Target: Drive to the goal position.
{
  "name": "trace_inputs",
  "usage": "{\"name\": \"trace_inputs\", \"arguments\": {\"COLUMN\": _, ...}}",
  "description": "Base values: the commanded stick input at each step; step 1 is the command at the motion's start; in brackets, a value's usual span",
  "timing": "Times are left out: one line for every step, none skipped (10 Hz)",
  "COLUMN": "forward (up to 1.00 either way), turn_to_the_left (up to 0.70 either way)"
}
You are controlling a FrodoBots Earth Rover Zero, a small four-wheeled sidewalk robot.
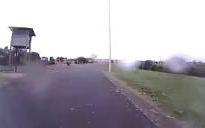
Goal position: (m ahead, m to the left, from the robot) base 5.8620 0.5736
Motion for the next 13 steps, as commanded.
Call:
{"name": "trace_inputs", "arguments": {"forward": 1.0, "turn_to_the_left": 0.0}}
{"name": "trace_inputs", "arguments": {"forward": 1.0, "turn_to_the_left": 0.07}}
{"name": "trace_inputs", "arguments": {"forward": 1.0, "turn_to_the_left": 0.26}}
{"name": "trace_inputs", "arguments": {"forward": 1.0, "turn_to_the_left": 0.4}}
{"name": "trace_inputs", "arguments": {"forward": 1.0, "turn_to_the_left": 0.4}}
{"name": "trace_inputs", "arguments": {"forward": 1.0, "turn_to_the_left": 0.4}}
{"name": "trace_inputs", "arguments": {"forward": 1.0, "turn_to_the_left": 0.4}}
{"name": "trace_inputs", "arguments": {"forward": 1.0, "turn_to_the_left": 0.28}}
{"name": "trace_inputs", "arguments": {"forward": 1.0, "turn_to_the_left": 0.13}}
{"name": "trace_inputs", "arguments": {"forward": 1.0, "turn_to_the_left": 0.0}}
{"name": "trace_inputs", "arguments": {"forward": 1.0, "turn_to_the_left": 0.0}}
{"name": "trace_inputs", "arguments": {"forward": 1.0, "turn_to_the_left": 0.0}}
{"name": "trace_inputs", "arguments": {"forward": 1.0, "turn_to_the_left": 0.0}}
